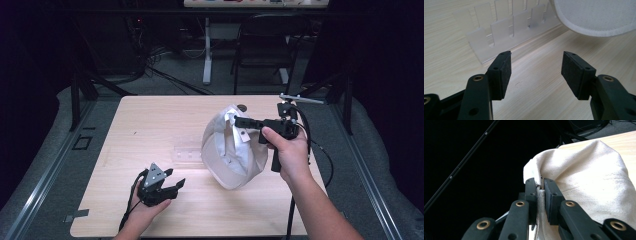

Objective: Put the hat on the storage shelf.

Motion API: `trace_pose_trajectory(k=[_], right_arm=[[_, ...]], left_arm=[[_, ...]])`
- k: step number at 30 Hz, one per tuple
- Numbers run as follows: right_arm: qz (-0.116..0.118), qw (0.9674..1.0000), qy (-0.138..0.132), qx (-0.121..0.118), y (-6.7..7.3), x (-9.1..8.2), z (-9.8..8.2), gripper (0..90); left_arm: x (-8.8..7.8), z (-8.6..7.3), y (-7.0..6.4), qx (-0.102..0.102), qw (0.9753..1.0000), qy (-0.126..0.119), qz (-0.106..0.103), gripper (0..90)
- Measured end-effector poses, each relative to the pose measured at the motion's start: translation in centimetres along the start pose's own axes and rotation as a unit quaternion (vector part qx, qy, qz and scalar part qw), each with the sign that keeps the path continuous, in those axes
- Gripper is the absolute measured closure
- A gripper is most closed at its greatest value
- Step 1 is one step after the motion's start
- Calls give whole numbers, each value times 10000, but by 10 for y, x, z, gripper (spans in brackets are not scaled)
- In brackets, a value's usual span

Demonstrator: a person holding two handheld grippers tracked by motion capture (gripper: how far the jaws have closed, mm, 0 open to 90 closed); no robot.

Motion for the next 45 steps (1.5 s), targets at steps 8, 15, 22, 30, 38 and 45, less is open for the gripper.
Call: trace_pose_trajectory(k=[8, 15, 22, 30, 38, 45], right_arm=[[-82, 9999, 21, -118, 5, 9, 14, 820], [-115, 9999, 15, 8, 5, 23, 32, 820], [-265, 9996, 32, -33, 9, 31, 46, 820], [-487, 9988, -34, -76, 13, 41, 67, 820], [-578, 9983, -117, 16, 9, 43, 75, 819], [-573, 9982, -173, 89, 6, 43, 77, 819]], left_arm=[[-3, 14, -12, 122, 9992, -172, -330, 438], [6, 42, -36, 440, 9978, -325, -383, 465], [16, 64, -56, 601, 9961, -464, -452, 453], [30, 91, -88, 974, 9933, -472, -405, 438], [52, 104, -98, 1056, 9938, -207, 278, 448], [60, 109, -91, 965, 9939, -136, 512, 538]])
Point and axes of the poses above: each handheld gripper's, and its own axes: x roughly forward along the jaws, z roughly out of its top, y roughly to its left, the point moved 1 cm from there along x, roughly forward along the jaws, and after that the axes turned 7 degrees about z, right-handed, at the moved point
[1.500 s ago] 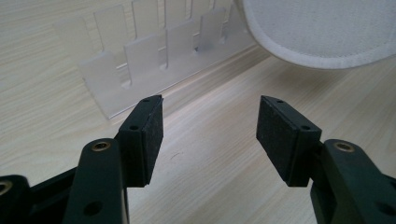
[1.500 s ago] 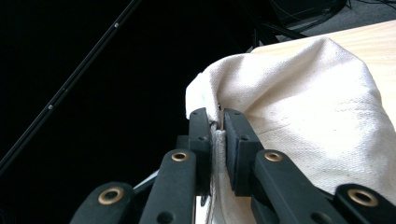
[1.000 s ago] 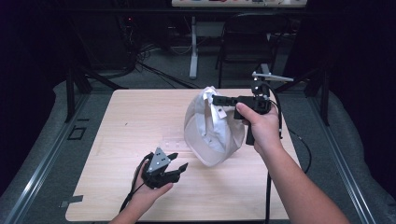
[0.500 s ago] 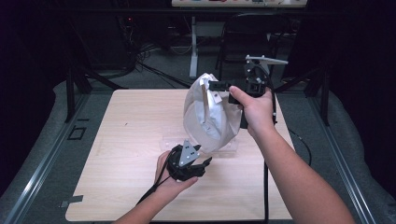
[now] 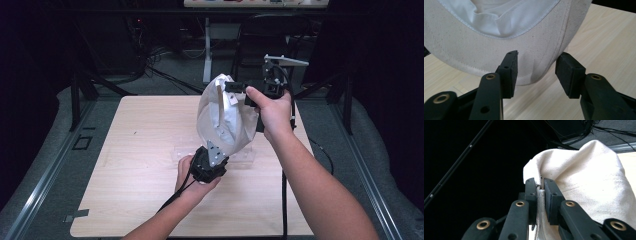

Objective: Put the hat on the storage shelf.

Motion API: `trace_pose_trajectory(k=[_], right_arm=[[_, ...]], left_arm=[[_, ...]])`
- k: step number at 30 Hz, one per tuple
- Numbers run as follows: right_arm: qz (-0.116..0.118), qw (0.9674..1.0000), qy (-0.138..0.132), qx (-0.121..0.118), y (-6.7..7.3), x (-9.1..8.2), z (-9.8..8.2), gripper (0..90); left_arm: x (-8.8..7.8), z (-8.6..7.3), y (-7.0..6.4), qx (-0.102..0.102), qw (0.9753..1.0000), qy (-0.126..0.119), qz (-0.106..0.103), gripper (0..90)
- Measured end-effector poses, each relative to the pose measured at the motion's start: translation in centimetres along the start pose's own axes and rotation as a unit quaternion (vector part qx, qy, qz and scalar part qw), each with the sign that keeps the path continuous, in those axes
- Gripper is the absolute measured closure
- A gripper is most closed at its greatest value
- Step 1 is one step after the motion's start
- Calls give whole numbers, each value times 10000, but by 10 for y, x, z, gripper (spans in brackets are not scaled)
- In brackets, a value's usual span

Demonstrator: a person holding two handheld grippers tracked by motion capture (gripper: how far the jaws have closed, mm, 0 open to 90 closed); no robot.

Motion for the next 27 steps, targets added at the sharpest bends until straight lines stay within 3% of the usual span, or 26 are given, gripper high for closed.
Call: trace_pose_trajectory(k=[5, 13, 21, 27], right_arm=[[21, 10000, -23, 41, -1, 0, 1, 819], [3, 10000, -40, 17, 1, 1, 3, 819], [21, 10000, -59, -16, 4, 3, 3, 819], [-38, 10000, -55, -23, 3, 3, 4, 818]], left_arm=[[5, 4, -2, -51, 9999, 44, -75, 555], [11, 8, -8, 8, 9999, 63, -108, 485], [13, 7, 2, -28, 9997, 240, 15, 605], [11, 4, 12, -68, 9996, 244, -125, 706]])
Point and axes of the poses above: each handheld gripper's, and its own axes: x roughly forward along the jaws, z roughly out of its top, y roughly to its left, the point moved 1 cm from there along x, roughly forward along the jaws, and after that the axes turned 7 degrees about z, right-handed, at the moved point
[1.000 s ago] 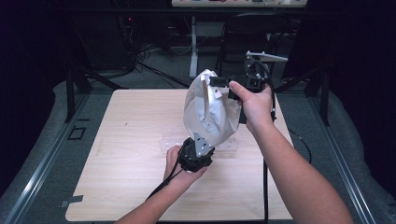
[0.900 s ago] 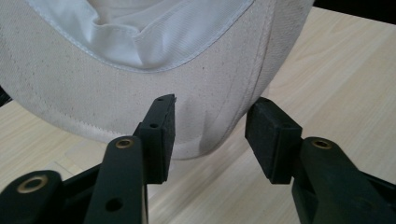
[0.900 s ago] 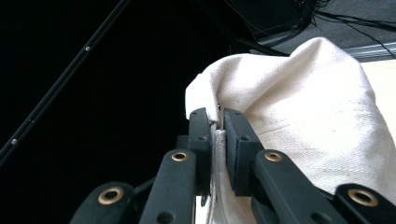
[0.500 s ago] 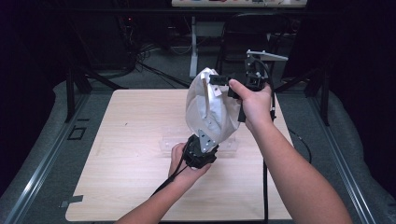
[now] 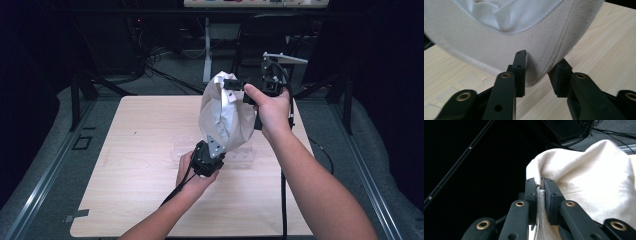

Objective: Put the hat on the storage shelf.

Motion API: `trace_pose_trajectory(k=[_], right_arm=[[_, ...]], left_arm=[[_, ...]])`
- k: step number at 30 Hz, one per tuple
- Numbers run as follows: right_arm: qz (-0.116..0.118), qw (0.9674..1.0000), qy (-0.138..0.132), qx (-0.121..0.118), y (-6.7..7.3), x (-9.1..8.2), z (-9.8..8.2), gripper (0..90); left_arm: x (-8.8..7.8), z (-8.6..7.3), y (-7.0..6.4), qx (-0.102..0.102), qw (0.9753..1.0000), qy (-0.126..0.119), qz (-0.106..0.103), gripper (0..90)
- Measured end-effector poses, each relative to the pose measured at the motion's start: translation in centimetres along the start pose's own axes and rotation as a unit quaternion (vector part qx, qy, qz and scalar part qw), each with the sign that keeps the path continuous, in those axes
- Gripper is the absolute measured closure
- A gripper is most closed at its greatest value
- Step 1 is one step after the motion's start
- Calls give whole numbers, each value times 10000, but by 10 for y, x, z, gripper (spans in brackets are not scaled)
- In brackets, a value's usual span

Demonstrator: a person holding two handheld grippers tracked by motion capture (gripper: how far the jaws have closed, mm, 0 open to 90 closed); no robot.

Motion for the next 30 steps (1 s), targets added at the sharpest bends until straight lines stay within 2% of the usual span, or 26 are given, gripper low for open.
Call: trace_pose_trajectory(k=[6, 13, 16, 18, 22, 27, 30], right_arm=[[-36, 10000, 34, -1, 0, 0, 0, 818], [-58, 10000, 50, -23, 1, 4, -1, 817], [-97, 9999, 78, -41, 0, 6, -2, 818], [-118, 9999, 106, -67, 0, 7, -2, 820], [-181, 9997, 158, -109, -1, 9, -4, 820], [-212, 9996, 177, -24, -7, 12, -8, 820], [-206, 9996, 202, 26, -12, 13, -9, 820]], left_arm=[[-1, -3, 12, -21, 9999, -61, -148, 752], [1, -8, 31, -284, 9989, -151, -353, 774], [3, -11, 39, -410, 9977, -217, -494, 783], [6, -15, 43, -520, 9960, -295, -665, 786], [10, -21, 48, -647, 9934, -367, -877, 791], [14, -25, 49, -664, 9923, -276, -1009, 797], [16, -28, 49, -760, 9909, -327, -1065, 797]])
Point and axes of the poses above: each handheld gripper's, and its own axes: x roughly forward along the jaws, z roughly out of its top, y roughly to its left, the point moved 1 cm from there along x, roughly forward along the jaws, and after that the axes turned 7 degrees about z, right-handed, at the moved point
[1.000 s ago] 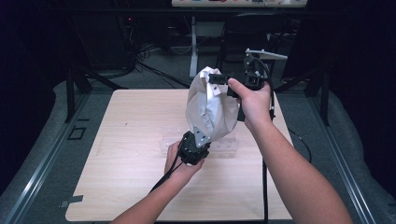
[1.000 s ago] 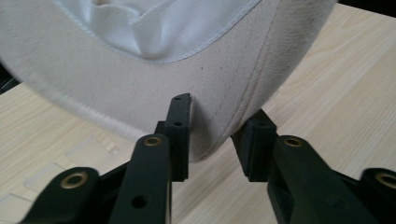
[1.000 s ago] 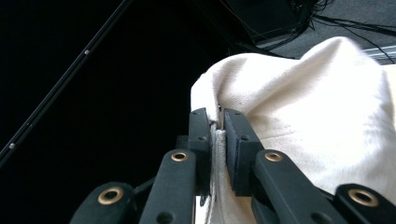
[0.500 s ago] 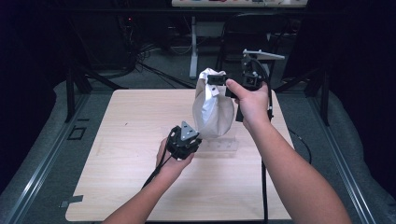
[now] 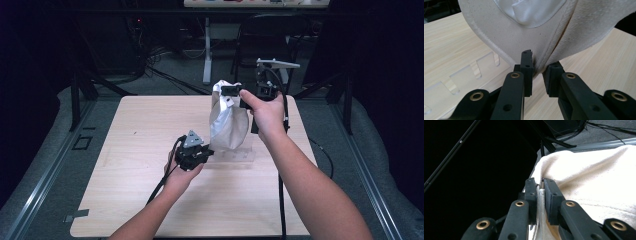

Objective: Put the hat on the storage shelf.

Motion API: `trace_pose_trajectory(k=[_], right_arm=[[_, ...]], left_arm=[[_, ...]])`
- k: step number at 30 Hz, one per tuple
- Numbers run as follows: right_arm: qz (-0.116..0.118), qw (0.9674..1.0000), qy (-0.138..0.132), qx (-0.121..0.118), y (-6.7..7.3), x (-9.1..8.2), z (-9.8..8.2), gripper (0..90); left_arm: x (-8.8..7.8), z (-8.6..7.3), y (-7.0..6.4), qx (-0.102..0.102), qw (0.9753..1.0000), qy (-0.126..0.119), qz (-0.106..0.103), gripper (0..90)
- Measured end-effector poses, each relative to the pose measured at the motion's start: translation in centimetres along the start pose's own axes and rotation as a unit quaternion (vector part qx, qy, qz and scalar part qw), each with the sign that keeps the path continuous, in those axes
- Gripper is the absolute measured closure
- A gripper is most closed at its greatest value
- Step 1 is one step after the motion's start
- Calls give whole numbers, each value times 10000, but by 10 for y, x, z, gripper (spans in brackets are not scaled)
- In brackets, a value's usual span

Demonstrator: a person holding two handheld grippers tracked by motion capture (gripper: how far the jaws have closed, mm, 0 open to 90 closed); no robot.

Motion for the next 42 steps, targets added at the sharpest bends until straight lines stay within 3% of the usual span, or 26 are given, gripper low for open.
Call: trace_pose_trajectory(k=[6, 12, 15, 21, 27, 33, 36, 42], right_arm=[[8, 10000, 58, 3, -1, 5, -2, 820], [67, 9999, 113, -9, 1, 10, -5, 820], [68, 9998, 175, 6, -1, 13, -8, 819], [37, 9997, 233, 57, -6, 16, -11, 820], [-47, 9995, 300, 62, -10, 19, -15, 820], [-112, 9991, 396, 74, -16, 22, -20, 820], [-253, 9986, 473, 30, -19, 23, -21, 820], [-202, 9985, 512, 42, -21, 25, -25, 820]], left_arm=[[2, -8, -2, -152, 9998, -86, 23, 796], [-1, -13, -4, -225, 9995, -124, 178, 811], [-2, -16, -6, -277, 9990, -48, 341, 829], [0, -20, -6, -348, 9985, 37, 415, 842], [4, -23, -9, -218, 9980, 227, 541, 850], [8, -26, -8, -238, 9977, 391, 507, 853], [12, -30, -6, -191, 9970, 567, 497, 853], [13, -31, -5, -205, 9967, 631, 469, 852]])
Point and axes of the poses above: each handheld gripper's, and its own axes: x roughly forward along the jaws, z roughly out of its top, y roughly to its left, the point moved 1 cm from there along x, roughly forward along the jaws, and after that the axes turned 7 degrees about z, right-handed, at the moved point
